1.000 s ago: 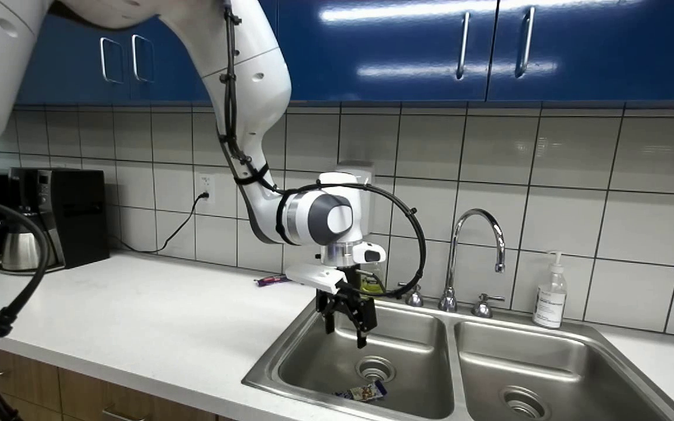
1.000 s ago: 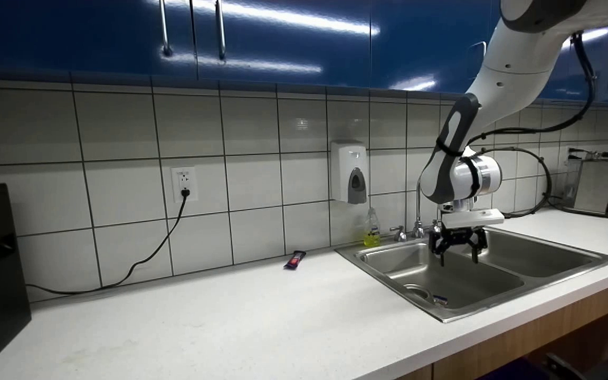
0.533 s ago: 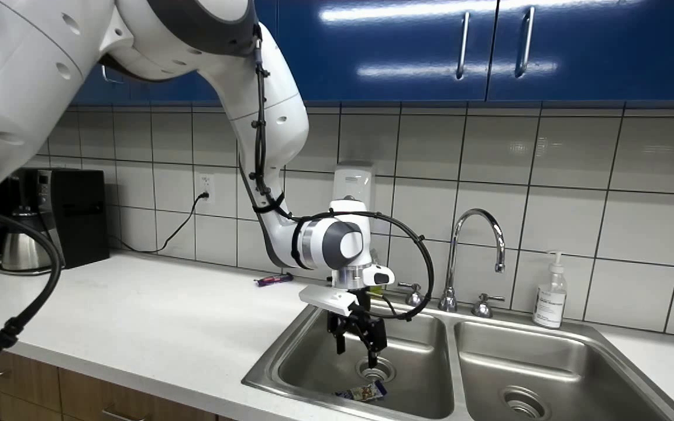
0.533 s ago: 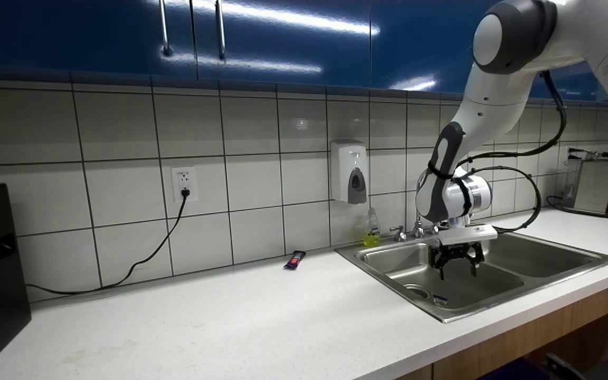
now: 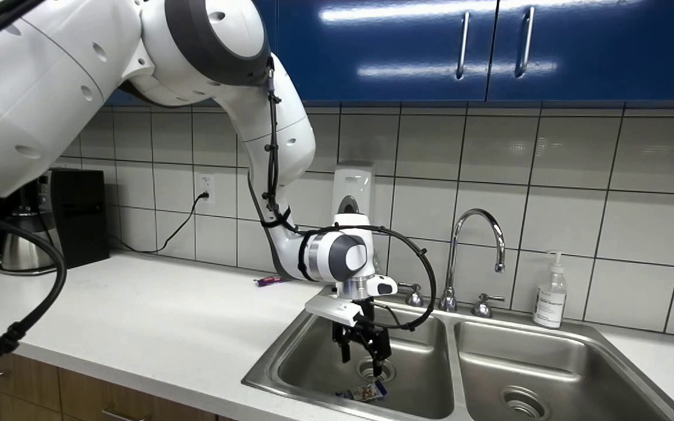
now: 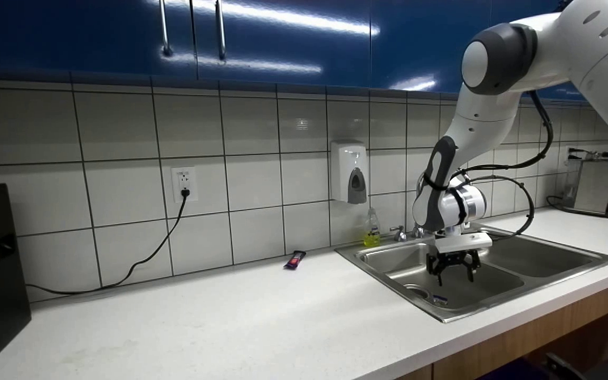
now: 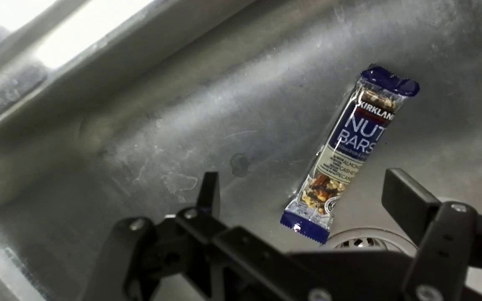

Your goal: Remove the packet from the left sink

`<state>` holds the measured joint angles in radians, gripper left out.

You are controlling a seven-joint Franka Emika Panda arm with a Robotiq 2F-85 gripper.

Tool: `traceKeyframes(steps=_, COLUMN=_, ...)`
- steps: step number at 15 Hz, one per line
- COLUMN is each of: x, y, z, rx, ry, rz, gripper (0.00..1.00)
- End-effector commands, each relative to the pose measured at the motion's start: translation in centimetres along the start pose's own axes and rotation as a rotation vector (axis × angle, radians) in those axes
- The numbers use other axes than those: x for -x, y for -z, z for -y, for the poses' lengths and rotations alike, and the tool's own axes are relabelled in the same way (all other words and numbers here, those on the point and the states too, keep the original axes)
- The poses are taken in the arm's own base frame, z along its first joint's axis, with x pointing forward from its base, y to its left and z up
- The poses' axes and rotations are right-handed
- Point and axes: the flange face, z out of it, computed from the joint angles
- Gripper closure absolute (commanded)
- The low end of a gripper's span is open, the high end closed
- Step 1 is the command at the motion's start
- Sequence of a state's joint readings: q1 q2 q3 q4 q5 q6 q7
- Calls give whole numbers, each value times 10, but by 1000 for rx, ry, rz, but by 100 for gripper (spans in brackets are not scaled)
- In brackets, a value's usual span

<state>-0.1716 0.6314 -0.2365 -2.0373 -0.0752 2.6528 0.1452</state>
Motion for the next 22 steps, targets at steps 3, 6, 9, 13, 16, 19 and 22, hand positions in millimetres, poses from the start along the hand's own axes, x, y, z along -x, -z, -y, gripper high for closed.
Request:
traceKeyframes(steps=3, x=-1, y=1, z=0, rx=0, ry=-1, rz=-1, gripper=0)
traceKeyframes(steps=6, x=2, y=-4, z=5, rx=-25, ry=-57, rz=22, gripper=0)
traceKeyframes(steps=9, x=6, y=-14, z=7, rx=-57, ry=-149, rz=50, gripper=0)
traceKeyframes(steps=13, x=10, y=-28, z=9, rx=-87, ry=-258, rz=81, gripper=0)
traceKeyframes(steps=16, x=10, y=-36, z=14, rx=-107, ry=-301, rz=93, gripper=0)
traceKeyframes(steps=19, x=6, y=-42, z=20, rx=-108, ry=-322, rz=94, gripper=0)
traceKeyframes(steps=22, x=-3, y=-49, z=26, rx=-95, ry=-334, rz=87, gripper=0)
